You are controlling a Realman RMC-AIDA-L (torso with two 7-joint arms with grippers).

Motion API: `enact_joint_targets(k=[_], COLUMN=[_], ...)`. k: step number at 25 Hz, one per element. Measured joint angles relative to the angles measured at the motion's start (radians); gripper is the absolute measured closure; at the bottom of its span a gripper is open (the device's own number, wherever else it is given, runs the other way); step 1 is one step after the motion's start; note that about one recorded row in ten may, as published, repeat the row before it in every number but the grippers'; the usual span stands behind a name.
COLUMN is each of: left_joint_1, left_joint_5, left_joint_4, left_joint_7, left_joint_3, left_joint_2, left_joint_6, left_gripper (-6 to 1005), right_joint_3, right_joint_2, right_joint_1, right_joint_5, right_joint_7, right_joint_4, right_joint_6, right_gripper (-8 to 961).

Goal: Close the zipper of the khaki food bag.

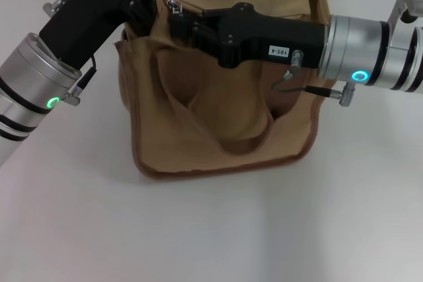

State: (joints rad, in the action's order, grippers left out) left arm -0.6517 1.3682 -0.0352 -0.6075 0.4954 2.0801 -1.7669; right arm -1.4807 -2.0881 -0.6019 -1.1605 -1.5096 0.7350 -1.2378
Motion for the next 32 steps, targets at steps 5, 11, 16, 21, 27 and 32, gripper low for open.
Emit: enact_joint_targets(k=[5,11,16,21,27,32], left_joint_1=[0.005,0.029,0.059,0.086,0.114,0.146], left_joint_5=[-0.002,-0.005,-0.006,-0.008,-0.009,-0.009], left_joint_4=[0.000,-0.007,-0.003,-0.001,0.000,0.007], left_joint_7=[0.000,0.001,0.021,0.038,0.034,0.035], left_joint_3=[-0.007,-0.042,-0.070,-0.084,-0.114,-0.154], left_joint_2=[0.000,0.000,0.000,0.000,-0.001,-0.002], left_joint_6=[0.010,0.053,0.091,0.100,0.108,0.126], left_gripper=[991,991,991,991,991,991], right_joint_3=[0.008,0.012,0.027,0.067,0.168,0.264], right_joint_2=[0.004,0.008,0.012,0.022,0.024,0.022], right_joint_1=[0.014,0.050,0.077,0.098,0.131,0.170], right_joint_5=[0.001,-0.003,-0.007,-0.028,-0.097,-0.164], right_joint_7=[-0.001,-0.024,-0.041,-0.060,-0.094,-0.123], right_joint_4=[0.011,0.043,0.073,0.075,0.072,0.070], right_joint_6=[-0.008,-0.011,-0.013,-0.033,-0.089,-0.124], right_gripper=[934,943,945,947,950,952])
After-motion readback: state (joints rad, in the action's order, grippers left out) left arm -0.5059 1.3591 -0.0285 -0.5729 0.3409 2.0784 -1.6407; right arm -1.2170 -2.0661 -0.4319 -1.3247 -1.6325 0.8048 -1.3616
